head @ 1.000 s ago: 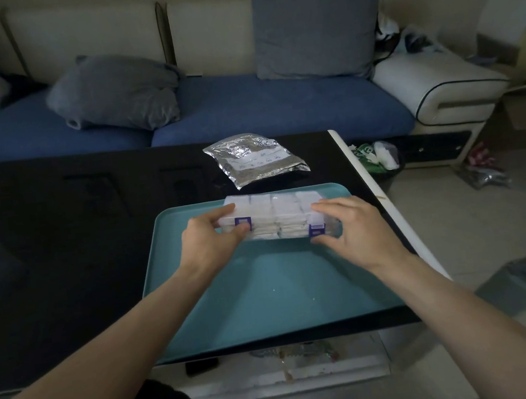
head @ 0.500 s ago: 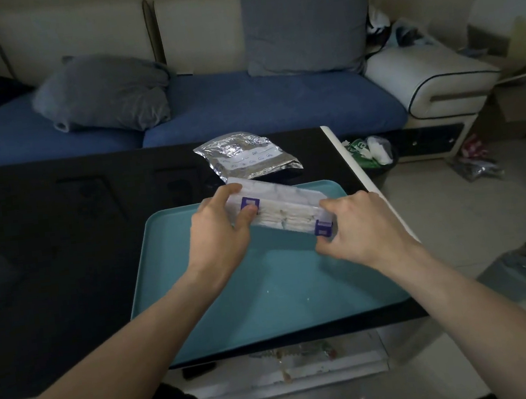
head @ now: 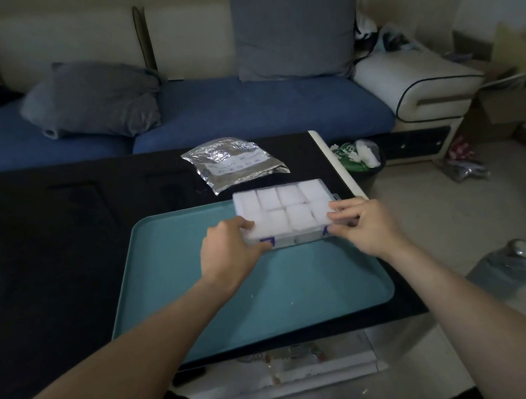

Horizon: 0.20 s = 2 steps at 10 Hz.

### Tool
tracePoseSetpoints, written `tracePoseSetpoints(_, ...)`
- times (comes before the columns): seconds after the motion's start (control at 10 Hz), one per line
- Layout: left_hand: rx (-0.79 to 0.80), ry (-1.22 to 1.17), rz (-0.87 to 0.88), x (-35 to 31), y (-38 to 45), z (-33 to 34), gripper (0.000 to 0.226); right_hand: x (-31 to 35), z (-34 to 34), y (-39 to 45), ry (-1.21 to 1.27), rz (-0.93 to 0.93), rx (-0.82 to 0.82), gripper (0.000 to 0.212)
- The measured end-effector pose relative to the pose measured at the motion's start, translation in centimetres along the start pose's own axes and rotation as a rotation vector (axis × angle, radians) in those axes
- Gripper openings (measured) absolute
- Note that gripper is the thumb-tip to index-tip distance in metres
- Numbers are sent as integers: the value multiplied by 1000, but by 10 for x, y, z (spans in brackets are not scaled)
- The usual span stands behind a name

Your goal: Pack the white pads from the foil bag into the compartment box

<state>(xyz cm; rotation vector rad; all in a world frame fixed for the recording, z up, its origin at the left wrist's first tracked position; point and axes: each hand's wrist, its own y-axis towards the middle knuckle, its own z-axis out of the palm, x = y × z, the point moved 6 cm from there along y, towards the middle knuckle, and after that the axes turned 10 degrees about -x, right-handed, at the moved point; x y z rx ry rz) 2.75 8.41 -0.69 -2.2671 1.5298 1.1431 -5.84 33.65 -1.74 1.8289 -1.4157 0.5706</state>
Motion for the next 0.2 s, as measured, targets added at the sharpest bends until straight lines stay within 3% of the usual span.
tracePoseSetpoints(0.2,74,-18,-37,-1,6,14,53,10,-5,7,-91,-34,-71,31)
